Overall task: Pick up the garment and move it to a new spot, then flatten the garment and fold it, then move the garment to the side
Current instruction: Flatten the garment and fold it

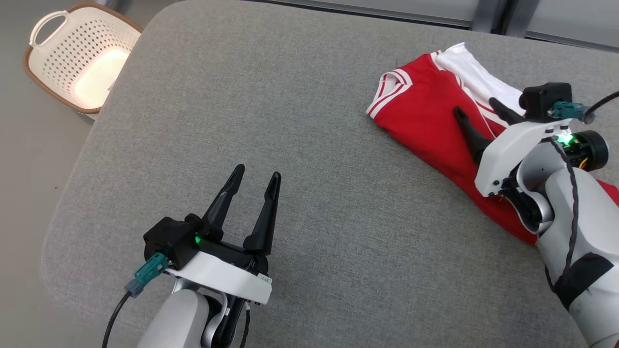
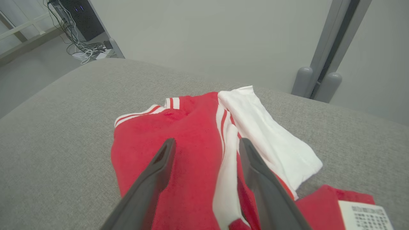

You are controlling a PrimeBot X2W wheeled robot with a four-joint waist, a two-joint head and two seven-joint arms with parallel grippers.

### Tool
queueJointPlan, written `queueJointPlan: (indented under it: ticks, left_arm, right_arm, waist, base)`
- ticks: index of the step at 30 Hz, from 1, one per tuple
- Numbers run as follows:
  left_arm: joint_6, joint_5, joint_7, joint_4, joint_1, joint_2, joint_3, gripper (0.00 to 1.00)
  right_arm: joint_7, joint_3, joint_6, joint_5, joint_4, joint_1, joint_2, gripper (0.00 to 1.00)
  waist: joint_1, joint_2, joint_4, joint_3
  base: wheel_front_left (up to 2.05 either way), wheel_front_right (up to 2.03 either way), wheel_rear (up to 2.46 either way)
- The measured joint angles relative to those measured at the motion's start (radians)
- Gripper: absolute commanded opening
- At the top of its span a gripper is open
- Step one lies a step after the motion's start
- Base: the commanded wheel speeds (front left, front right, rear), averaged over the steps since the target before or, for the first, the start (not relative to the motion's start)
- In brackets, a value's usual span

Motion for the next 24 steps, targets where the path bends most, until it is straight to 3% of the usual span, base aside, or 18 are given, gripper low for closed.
queueJointPlan:
  ticks: [4, 5, 6, 14, 24]
  left_arm:
    - [0.000, -0.007, 0.000, 0.000, -0.005, -0.001, -0.008, 1.00]
    - [0.000, -0.009, 0.000, 0.000, -0.008, 0.000, -0.008, 1.00]
    - [0.000, -0.009, 0.000, 0.000, -0.011, 0.000, -0.007, 1.00]
    - [0.000, -0.010, 0.000, 0.005, -0.013, 0.000, -0.004, 1.00]
    - [0.000, 0.005, 0.000, 0.022, -0.003, 0.000, 0.021, 1.00]
  right_arm:
    - [0.021, -0.006, 0.000, 0.038, 0.074, -0.035, -0.010, 1.00]
    - [0.021, -0.002, 0.000, 0.044, 0.085, -0.039, -0.009, 0.47]
    - [0.016, 0.003, 0.000, 0.049, 0.090, -0.045, -0.008, 0.03]
    - [-0.048, 0.081, 0.000, 0.090, 0.097, -0.069, -0.005, 0.00]
    - [-0.115, 0.275, 0.000, 0.080, -0.011, -0.009, 0.041, 0.00]
  waist:
    - [0.0000, 0.0000, 0.024, 0.016]
    - [0.0000, 0.0000, 0.029, 0.018]
    - [0.0000, 0.0001, 0.032, 0.020]
    - [0.0000, 0.0000, 0.031, 0.016]
    - [0.0000, 0.0000, 0.003, -0.050]
  base:
    - [0.00, 0.00, 0.00]
    - [0.00, 0.00, 0.00]
    - [0.00, 0.00, 0.00]
    - [0.00, 0.00, 0.00]
    - [0.00, 0.00, 0.00]
